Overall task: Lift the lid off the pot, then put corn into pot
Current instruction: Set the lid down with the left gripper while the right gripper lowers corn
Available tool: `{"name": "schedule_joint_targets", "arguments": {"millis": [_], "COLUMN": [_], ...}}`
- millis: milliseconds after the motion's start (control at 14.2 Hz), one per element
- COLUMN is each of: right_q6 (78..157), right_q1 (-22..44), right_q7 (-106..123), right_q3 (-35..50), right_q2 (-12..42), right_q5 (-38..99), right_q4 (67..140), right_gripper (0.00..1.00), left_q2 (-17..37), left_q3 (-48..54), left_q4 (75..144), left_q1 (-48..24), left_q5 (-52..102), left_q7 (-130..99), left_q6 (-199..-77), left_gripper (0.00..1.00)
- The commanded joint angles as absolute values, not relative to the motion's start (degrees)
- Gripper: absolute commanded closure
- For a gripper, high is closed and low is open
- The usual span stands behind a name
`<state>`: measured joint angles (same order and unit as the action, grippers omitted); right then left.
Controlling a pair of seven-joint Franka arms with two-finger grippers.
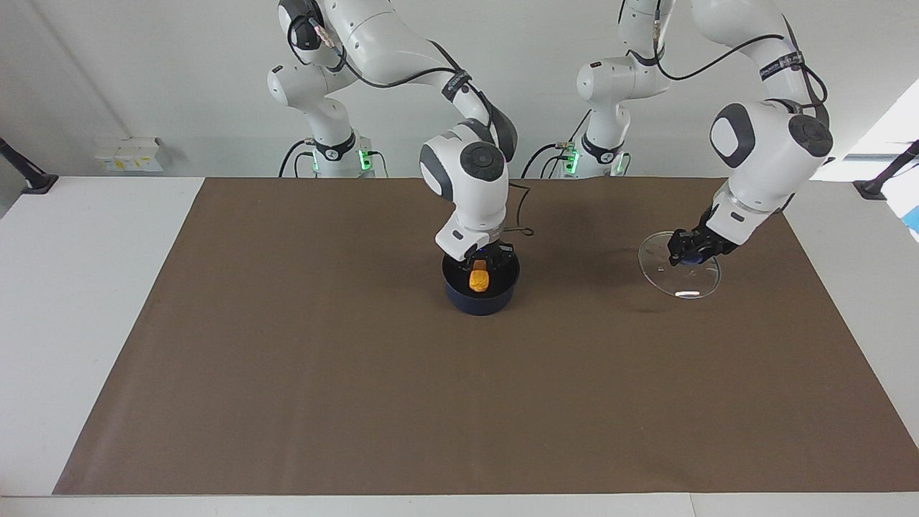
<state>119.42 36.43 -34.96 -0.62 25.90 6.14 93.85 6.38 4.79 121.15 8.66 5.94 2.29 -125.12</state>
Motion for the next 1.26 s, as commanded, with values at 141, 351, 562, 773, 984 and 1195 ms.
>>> {"name": "schedule_joint_targets", "arguments": {"millis": [141,351,562,773,984,1195], "right_q6": [122.9,123.7,123.8,123.7,123.7,122.9], "right_q1": [36.1,36.0,35.8,35.2,35.0,35.2], "right_q7": [-33.0,-31.3,-30.6,-29.5,-28.9,-29.2], "right_q3": [-0.4,-0.4,-0.4,-0.4,-0.4,-0.6], "right_q2": [25.3,24.6,24.5,24.6,24.8,24.3], "right_q5": [8.2,8.3,9.0,9.1,9.1,8.0], "right_q4": [97.2,99.2,99.6,99.6,99.1,98.0], "right_gripper": [1.0,1.0,0.91,0.63,0.0,0.0], "left_q2": [8.3,8.4,8.7,7.7,7.0,5.5], "left_q3": [5.4,5.4,5.3,5.6,5.8,5.7], "left_q4": [121.8,121.6,119.8,117.5,114.8,113.8], "left_q1": [12.1,12.1,11.5,10.0,8.7,6.3], "left_q5": [8.4,8.9,8.9,7.7,4.9,4.8], "left_q7": [6.7,6.6,6.8,6.6,6.2,5.9], "left_q6": [-127.9,-127.8,-126.9,-123.6,-120.9,-120.0], "left_gripper": [0.95,0.0,0.0,0.0,0.0,0.0]}}
